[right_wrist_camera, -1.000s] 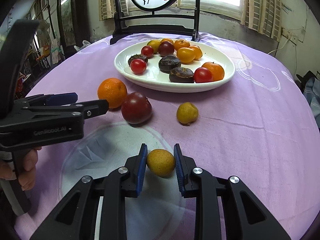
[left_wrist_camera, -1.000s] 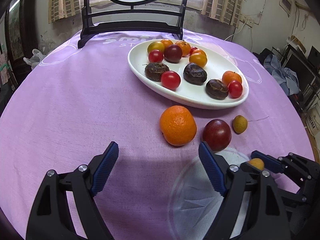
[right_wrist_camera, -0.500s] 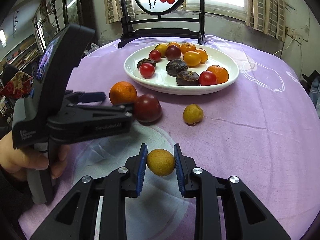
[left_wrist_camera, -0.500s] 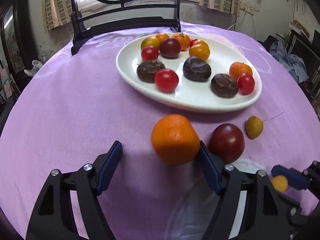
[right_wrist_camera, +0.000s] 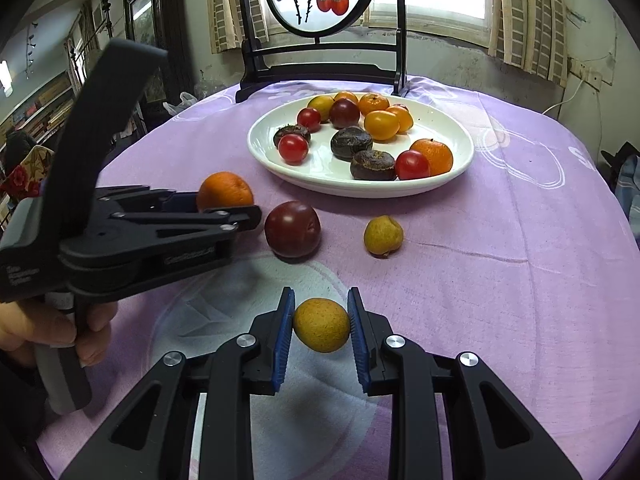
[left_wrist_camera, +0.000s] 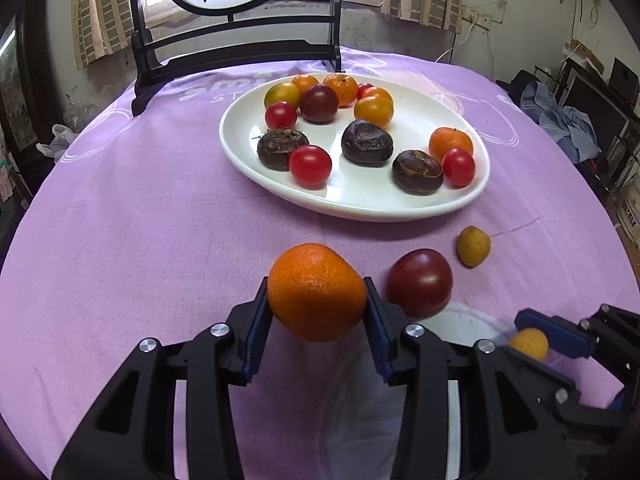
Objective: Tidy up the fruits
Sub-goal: 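Carry both fruits over the white plate and open both grippers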
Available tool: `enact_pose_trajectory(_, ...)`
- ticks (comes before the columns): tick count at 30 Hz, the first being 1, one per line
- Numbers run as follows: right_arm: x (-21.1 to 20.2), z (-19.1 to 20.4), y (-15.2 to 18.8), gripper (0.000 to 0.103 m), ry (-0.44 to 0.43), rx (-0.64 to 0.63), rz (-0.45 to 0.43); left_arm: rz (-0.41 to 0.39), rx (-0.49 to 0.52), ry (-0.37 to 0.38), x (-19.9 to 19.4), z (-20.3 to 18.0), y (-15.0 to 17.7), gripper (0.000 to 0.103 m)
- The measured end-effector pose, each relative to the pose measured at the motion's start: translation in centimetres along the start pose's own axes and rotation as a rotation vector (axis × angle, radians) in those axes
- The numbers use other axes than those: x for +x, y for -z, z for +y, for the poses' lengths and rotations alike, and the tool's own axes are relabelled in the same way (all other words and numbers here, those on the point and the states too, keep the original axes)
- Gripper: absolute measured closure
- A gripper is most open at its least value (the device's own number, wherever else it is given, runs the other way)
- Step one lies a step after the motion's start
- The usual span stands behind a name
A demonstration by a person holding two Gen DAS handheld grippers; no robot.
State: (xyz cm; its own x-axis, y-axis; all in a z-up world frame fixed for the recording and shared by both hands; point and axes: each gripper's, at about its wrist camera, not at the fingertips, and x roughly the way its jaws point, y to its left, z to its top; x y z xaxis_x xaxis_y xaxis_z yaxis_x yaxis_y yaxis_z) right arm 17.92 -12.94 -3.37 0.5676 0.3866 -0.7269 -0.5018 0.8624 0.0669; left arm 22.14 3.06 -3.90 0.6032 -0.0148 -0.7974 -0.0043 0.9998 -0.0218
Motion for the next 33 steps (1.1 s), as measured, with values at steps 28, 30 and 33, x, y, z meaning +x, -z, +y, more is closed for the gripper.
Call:
enact_pose_trajectory(28,-2.8,-1.6,-6.8,0.076,0.088,-0.033,-0.165,-0.129,0.040,0.048,-5.5,-1.5,-4.8,0.061)
enact_pose_trajectory(30,-2.4,-1.8,-7.4,0.076,0.088,-0.029,-0.168,-0.132,0.036,0.045,-5.2,-1.4,-5.5,0.061)
enact_pose_trajectory(33,-1.5,-2.0,-8.1,0.076,0.090,-0.025,-0.169,-0.129,0.027,0.035,-4.3,-1.3,-6.6,0.061)
